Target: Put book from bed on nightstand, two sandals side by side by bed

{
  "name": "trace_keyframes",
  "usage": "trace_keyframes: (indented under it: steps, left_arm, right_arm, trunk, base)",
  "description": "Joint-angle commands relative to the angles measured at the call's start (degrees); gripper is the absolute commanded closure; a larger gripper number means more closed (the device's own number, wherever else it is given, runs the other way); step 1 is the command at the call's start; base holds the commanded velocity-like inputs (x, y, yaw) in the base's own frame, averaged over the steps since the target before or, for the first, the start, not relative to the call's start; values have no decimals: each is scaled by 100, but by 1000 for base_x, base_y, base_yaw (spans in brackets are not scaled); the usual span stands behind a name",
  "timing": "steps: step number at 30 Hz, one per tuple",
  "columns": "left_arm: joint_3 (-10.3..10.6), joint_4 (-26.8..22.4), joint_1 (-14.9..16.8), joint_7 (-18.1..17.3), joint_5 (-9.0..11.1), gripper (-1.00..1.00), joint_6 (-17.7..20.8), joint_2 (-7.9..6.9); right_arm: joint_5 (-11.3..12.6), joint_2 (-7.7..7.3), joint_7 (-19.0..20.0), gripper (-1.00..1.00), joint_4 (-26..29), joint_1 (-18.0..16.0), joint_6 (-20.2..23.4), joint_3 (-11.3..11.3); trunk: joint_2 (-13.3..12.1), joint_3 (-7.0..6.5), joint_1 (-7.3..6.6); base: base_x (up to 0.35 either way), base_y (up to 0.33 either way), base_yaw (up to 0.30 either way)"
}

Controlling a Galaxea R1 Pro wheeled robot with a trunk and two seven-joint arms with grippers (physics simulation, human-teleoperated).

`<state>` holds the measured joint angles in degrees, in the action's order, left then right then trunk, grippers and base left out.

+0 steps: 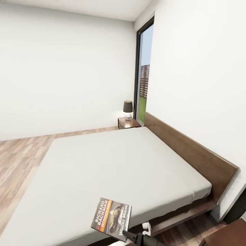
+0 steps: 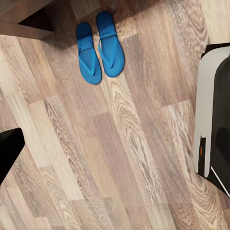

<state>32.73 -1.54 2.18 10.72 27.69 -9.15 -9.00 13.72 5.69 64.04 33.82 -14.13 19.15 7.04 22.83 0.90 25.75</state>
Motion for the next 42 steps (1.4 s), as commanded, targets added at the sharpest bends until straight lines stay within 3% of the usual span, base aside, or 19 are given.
trace_keyframes:
  steps: [1, 18, 42]
  left_arm:
    - [49, -4, 1, 18, 44, -100, -8, -2]
    - [49, -4, 1, 18, 44, -100, -14, 5]
    - [49, -12, 1, 18, 44, -100, -24, 4]
  right_arm:
    - [18, -2, 21, 100, -27, -4, 14, 27]
    - [27, -163, 11, 100, -548, 5, -203, 38]
    - [57, -180, 12, 100, -591, 53, -217, 77]
  trunk:
    - [9, 1, 3]
    - [9, -77, 3]
    - [9, -78, 3]
  base:
    - [0, 0, 0]
    - [0, 0, 0]
    - [0, 0, 11]
